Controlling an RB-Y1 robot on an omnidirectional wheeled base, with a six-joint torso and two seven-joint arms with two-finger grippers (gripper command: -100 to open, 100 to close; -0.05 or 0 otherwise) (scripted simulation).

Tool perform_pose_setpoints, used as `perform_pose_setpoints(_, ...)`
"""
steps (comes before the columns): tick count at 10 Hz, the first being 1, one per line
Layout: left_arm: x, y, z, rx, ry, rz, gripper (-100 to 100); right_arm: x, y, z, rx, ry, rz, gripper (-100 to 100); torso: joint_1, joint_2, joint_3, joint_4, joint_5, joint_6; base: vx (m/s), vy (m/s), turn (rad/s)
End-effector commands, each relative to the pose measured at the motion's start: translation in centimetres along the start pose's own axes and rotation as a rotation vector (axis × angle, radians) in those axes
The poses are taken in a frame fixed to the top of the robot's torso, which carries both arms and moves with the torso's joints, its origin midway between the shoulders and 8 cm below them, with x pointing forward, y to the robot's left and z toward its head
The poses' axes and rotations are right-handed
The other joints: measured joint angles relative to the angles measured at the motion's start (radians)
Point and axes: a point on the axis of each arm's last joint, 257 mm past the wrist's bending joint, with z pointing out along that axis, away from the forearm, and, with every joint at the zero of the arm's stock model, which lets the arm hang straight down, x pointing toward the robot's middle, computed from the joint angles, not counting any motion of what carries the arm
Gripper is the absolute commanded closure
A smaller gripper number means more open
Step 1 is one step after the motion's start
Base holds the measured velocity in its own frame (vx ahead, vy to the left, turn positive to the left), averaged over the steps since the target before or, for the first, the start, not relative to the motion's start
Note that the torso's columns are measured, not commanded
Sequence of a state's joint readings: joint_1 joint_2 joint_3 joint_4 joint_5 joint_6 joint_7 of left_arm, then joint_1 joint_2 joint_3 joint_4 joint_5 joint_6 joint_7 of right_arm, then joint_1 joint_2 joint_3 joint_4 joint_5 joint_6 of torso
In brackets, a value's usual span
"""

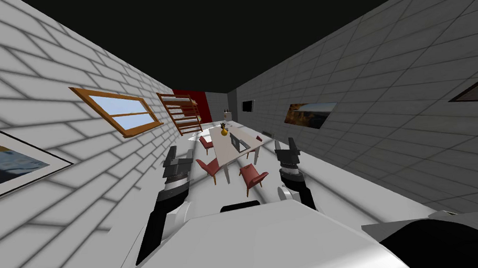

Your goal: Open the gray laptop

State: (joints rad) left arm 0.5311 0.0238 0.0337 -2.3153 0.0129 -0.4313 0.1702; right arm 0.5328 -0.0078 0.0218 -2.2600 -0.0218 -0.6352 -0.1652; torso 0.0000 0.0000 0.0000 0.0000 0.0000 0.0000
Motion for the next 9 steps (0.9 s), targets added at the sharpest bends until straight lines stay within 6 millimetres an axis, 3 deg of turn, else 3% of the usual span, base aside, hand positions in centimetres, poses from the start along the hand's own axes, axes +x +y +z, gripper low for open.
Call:
perform_pose_setpoints(1, 0.0, 0.0, 0.0, 0.0, 0.0, 0.0, 0, 0.0, 0.0, 0.0, 0.0, 0.0, 0.0, 0, 0.0, 0.04, -0.082, 0.041, 0.0, 0.0, 0.0, 0.0, 0.0)
perform_pose_setpoints(9, 0.0, -0.02, 0.0, 0.0, 0.0, 0.0, 0, 0.0, 0.02, 0.01, 0.0, 0.0, 0.0, 0, 0.0, 0.618, -1.234, 0.617, 0.0, 0.0, 0.0, 0.0, 0.0)
